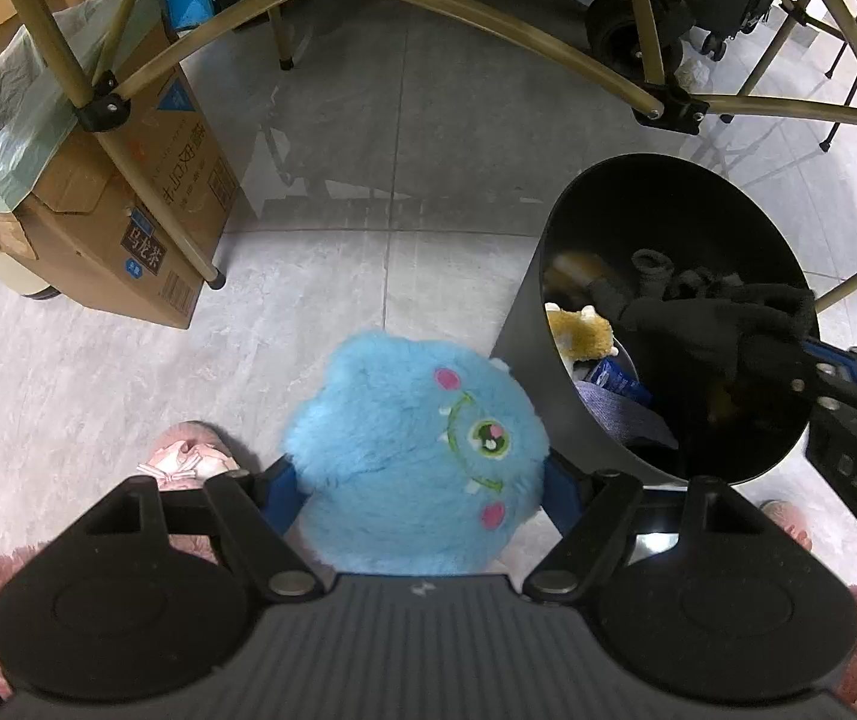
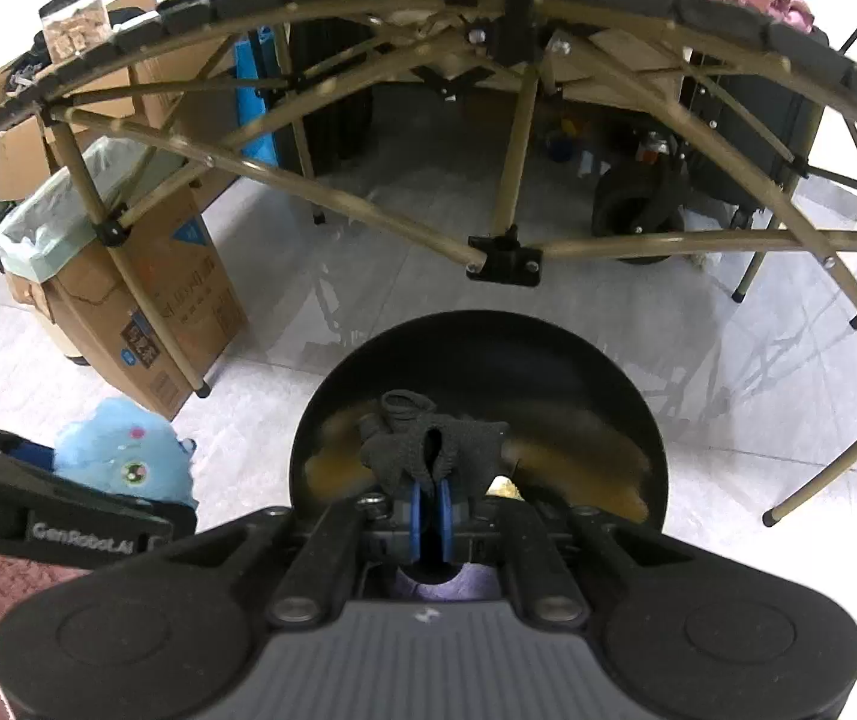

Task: Collect trash
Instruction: 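Lower the black glove into the bin and open the right gripper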

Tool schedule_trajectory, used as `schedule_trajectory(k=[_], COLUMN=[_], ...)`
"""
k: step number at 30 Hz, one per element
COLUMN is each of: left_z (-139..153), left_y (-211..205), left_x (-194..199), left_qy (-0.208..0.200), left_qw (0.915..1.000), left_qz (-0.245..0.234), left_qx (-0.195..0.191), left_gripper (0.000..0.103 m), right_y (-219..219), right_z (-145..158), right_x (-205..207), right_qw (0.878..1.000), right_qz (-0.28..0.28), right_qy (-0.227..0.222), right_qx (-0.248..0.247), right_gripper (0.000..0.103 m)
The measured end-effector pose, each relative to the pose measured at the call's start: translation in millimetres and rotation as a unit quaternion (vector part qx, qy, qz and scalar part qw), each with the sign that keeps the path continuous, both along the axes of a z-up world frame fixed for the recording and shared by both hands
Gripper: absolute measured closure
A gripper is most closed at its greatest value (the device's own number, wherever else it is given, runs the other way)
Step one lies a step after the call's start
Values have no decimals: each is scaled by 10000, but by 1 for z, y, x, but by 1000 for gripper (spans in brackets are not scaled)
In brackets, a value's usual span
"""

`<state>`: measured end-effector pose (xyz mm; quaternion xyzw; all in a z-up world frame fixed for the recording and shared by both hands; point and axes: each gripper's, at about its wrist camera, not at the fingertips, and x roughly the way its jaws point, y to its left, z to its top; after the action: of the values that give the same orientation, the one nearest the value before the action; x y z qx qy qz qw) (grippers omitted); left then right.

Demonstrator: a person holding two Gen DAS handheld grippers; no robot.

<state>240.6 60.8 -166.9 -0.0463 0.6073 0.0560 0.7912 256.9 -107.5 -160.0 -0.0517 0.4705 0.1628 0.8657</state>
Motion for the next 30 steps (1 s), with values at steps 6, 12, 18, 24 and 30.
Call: schedule_trajectory(k=[6,12,18,24,30], left_z=[0,0,0,-1,0], left_y=[2,3,2,3,4], left_x=[0,1,1,0,0], left_qy=[4,26,25,29,2], left_qw=[10000,9999,9999,9999,9999], left_qz=[36,100,96,112,102], left_qx=[19,59,61,82,92], left_gripper=[25,25,25,25,25], right_y=[6,12,12,10,4], right_z=[-13,-24,-31,-33,-34], right_x=[9,13,16,17,18], right_qw=[9999,9995,9990,9984,9967], right_qz=[-49,-32,-84,-222,-412], right_qy=[152,276,391,394,519], right_qx=[-64,-126,-188,-325,-477], right_gripper=[97,97,96,48,0])
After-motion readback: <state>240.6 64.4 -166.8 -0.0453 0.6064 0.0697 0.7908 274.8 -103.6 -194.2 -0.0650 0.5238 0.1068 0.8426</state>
